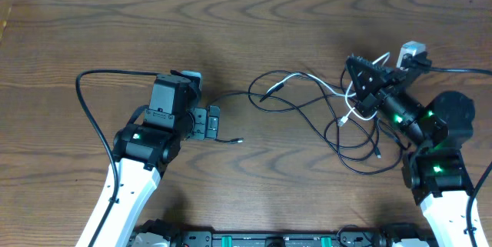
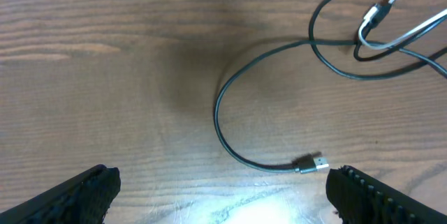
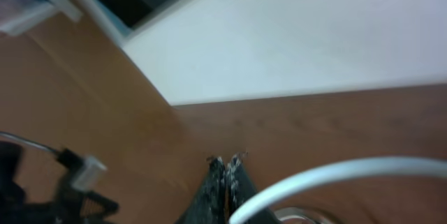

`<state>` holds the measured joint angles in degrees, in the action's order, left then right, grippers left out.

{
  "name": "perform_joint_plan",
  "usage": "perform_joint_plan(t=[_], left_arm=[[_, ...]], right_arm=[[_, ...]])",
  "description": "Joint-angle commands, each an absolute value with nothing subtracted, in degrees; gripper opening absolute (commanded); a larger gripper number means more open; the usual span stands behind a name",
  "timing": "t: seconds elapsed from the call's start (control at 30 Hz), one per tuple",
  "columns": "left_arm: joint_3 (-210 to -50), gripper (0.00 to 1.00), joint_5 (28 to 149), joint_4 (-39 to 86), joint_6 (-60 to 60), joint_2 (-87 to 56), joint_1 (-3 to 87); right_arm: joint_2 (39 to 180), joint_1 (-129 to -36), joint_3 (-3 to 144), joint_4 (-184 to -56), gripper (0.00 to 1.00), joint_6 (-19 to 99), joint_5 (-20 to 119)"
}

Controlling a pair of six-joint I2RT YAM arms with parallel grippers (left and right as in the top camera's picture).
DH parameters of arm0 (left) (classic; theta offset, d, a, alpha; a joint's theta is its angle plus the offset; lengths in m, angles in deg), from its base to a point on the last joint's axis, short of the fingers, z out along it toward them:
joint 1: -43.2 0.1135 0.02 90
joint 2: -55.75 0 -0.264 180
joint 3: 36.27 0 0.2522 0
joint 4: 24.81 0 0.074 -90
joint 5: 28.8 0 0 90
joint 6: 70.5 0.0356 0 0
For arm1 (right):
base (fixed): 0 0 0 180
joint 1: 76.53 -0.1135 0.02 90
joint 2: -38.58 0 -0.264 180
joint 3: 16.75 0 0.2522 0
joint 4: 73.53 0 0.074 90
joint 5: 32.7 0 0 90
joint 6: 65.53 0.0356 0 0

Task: Untangle cables
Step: 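Carry the white cable with the right gripper to the upper right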

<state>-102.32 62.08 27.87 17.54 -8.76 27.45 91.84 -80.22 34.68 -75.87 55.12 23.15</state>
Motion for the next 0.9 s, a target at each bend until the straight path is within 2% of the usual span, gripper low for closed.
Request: perform_joint_plan(t=[0.0, 0.2, 0.47, 0.63, 0.87], left_arm=[[-102.47, 0.99, 61.14, 27.96, 16.82, -8.97, 27.8], [-102.47, 0.99, 61.14, 27.96, 16.8, -8.97, 27.8], [-102.47, 0.99, 61.14, 27.96, 16.8, -8.97, 27.8], [-102.47, 0.99, 61.14, 27.96, 16.8, -8.97, 27.8], [-102.47, 0.99, 61.14, 27.96, 16.8, -8.97, 27.8]], right_arm=[[91.73, -78.53, 34.81, -78.43, 0.01, 52.65, 21.11], [91.73, -77.79, 34.83, -79.21, 0.01, 52.28, 20.59], [91.73, -75.78, 37.34, -92.63, 0.01, 47.01, 24.26], [93.37, -75.45, 49.36, -111.1, 0.01, 39.6, 29.16], [103.51, -75.45, 78.41, -136.5, 0.01, 28.96, 37.9]])
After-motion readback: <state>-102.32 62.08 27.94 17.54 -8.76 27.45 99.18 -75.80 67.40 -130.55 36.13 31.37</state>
